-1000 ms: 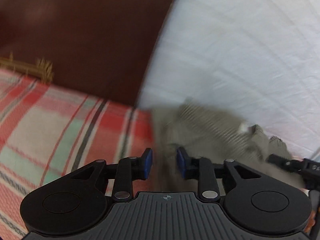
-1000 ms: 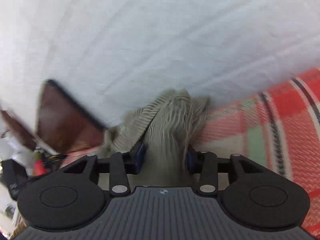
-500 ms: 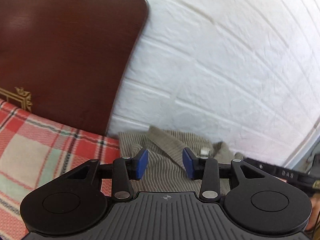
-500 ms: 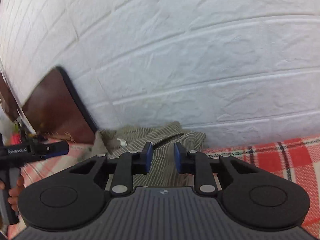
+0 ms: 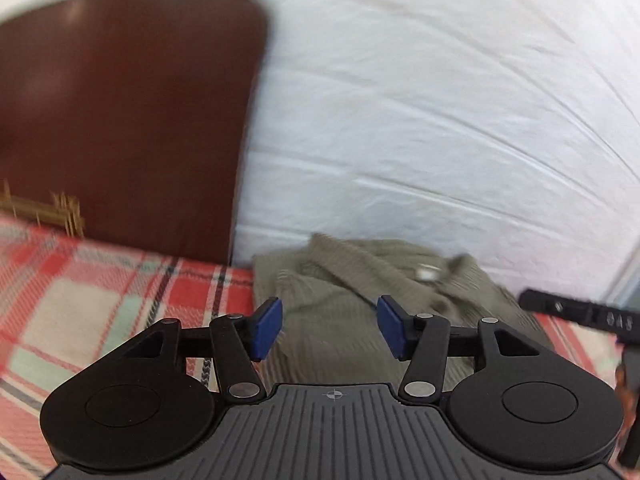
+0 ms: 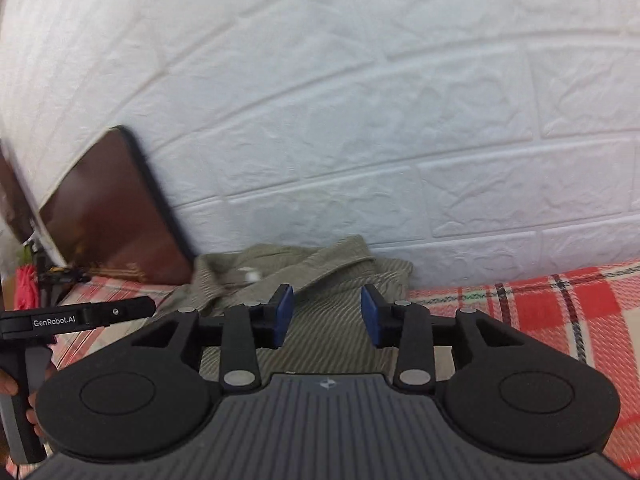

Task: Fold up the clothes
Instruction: 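Lower the folded shirt onto the bed and open both grippers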

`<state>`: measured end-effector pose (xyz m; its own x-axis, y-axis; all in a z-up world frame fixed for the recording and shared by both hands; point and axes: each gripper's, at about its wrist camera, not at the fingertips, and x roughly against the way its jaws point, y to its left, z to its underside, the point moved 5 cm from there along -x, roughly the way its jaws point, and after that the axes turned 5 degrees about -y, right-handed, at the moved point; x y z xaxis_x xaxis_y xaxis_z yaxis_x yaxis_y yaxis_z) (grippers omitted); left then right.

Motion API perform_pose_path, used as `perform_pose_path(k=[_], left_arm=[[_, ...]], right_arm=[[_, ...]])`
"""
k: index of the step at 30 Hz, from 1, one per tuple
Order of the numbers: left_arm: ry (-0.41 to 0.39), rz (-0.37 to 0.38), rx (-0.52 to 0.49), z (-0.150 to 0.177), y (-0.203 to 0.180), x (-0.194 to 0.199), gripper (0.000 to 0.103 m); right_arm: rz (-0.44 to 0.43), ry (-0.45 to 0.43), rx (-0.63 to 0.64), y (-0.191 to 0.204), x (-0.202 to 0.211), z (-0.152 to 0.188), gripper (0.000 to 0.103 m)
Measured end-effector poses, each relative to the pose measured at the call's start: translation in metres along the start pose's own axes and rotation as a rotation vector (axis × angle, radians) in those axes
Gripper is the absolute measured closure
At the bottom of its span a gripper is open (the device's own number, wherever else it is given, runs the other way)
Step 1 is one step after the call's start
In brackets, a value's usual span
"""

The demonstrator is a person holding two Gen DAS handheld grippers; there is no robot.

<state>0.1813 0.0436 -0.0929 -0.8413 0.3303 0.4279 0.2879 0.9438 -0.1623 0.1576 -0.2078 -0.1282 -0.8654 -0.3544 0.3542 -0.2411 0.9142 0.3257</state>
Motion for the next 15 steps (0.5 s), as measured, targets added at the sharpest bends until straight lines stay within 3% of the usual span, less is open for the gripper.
perform_pose_path(k=[3,5,8,10,15], left_arm=[[0.029,-0.022,-0.186,0.020,-0.033,0.004,0.035],[0.062,-0.042,-0.249,0.035,-0.046,-0.005,0.037],[0.098,-0.062,-0.211,0.052,-0.042,-0.027,0.034],[0.089,-0.071,-0.165,0.055,-0.037,-0.031,0.031],[0.059,-0.059,-0.101,0.045,-0.036,-0.001,0.028]], right_arm=[[0.009,-0.023,0.084,0.020,0.021,0.016,0.060],[0.040,-0.009,0.136,0.031,0.019,0.027,0.059],[0.088,0.068,0.129,0.026,-0.002,0.049,0.059],[0.082,0.056,0.097,0.021,-0.008,0.050,0.058],[0.064,0.042,0.046,0.023,0.010,0.037,0.056]])
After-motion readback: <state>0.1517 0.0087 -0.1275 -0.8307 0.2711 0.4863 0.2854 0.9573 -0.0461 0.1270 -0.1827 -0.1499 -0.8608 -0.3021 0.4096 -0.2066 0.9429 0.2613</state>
